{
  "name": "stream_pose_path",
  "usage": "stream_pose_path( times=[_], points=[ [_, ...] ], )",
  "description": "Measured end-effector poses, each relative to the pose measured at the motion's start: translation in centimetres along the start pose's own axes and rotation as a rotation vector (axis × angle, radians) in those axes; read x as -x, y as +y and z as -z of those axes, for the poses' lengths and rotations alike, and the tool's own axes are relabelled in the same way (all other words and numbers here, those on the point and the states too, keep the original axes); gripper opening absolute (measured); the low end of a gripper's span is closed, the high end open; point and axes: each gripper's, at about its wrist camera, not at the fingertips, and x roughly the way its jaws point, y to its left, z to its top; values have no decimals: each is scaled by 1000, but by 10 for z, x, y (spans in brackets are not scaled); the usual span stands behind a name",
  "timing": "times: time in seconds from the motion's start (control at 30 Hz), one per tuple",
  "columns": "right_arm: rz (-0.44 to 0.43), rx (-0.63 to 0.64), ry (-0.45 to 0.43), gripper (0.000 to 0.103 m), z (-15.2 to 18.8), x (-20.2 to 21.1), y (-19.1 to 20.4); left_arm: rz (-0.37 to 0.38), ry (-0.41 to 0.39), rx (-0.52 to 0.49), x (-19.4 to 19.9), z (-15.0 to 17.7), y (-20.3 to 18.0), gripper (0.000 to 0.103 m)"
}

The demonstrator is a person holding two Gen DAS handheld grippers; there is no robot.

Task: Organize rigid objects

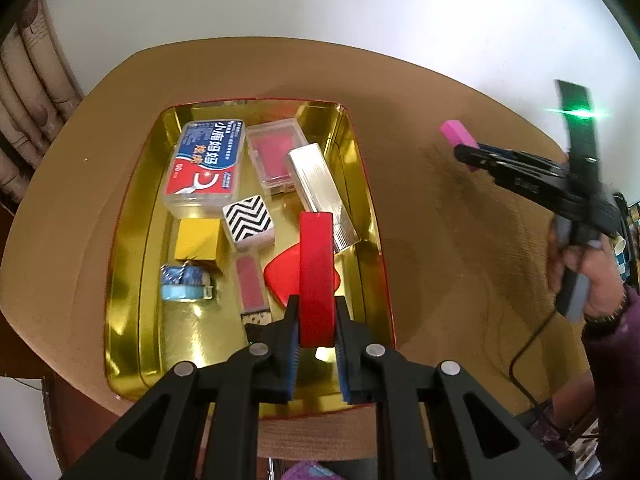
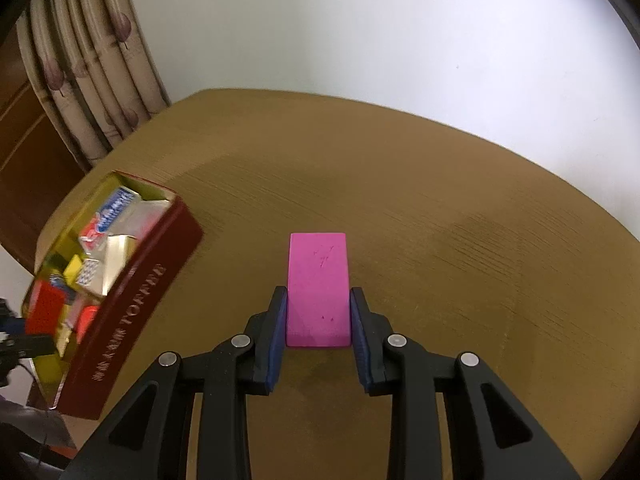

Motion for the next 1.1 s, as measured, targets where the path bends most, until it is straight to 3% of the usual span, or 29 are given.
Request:
stream_pose_path(
  times=[0.37,0.53,0.8,0.97,1.1],
  points=[
    [-52,-19,-49,27,11,40,18,-12,14,-2,-16,-4,-1,15],
    [-81,-6,-68,27,15,56,33,-29,-23,6,7,6,0,15],
    [-207,54,-87,27,12,84,95,-55,-95,95,44,29,26,15],
    [-246,104,-80,27,11,87,135,-104,-114,129,40,35,44,15],
    [-277,107,-43,27,15,80,155,-101,-141,187,47,43,61,15]
  ],
)
